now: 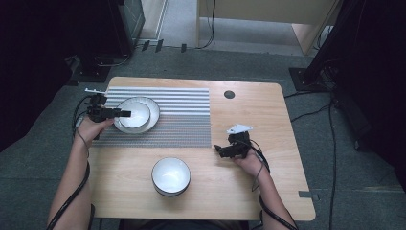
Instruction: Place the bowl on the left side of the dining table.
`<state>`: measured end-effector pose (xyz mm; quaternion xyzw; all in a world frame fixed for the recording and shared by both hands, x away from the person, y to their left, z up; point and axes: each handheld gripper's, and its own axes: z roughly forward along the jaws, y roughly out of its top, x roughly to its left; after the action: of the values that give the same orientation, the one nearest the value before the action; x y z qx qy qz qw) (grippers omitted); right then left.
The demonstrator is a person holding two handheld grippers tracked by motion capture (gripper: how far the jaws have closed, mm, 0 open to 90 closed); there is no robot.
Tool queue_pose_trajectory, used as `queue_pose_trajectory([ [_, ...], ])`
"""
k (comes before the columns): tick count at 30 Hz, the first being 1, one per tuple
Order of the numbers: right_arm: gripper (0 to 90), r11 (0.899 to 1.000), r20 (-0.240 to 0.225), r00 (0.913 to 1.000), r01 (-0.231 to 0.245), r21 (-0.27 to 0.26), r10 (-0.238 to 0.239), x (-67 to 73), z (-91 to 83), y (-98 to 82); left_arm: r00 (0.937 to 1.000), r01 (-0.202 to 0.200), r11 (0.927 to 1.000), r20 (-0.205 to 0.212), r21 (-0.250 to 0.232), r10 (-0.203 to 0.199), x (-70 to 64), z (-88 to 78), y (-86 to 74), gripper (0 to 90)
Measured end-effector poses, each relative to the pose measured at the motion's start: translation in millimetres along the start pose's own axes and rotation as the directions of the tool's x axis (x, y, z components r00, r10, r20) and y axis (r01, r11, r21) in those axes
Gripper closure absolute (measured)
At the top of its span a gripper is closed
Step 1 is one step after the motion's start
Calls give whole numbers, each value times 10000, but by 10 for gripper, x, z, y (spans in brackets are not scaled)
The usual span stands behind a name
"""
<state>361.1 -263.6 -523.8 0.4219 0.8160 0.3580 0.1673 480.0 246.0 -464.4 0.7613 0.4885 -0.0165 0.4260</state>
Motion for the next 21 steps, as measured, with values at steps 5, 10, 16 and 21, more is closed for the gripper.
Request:
queue_pose_trajectory([
  [5,62,10000,-4,10000,-1,0,1,0,1,1,10000,-45,10000,19,4,45,-59,-42,-6,374],
  [10,62,10000,-15,10000,19,9,-19,-2,0,1,9993,-293,9996,-244,19,293,-117,-76,-17,360],
  [16,62,10000,-32,10000,31,3,-31,-5,0,0,9994,-289,9995,-217,-142,286,-160,-160,-39,359],
  [21,62,10000,-43,10000,45,7,-45,-6,0,1,9992,-341,9992,-228,-223,336,-208,-229,-48,359],
])
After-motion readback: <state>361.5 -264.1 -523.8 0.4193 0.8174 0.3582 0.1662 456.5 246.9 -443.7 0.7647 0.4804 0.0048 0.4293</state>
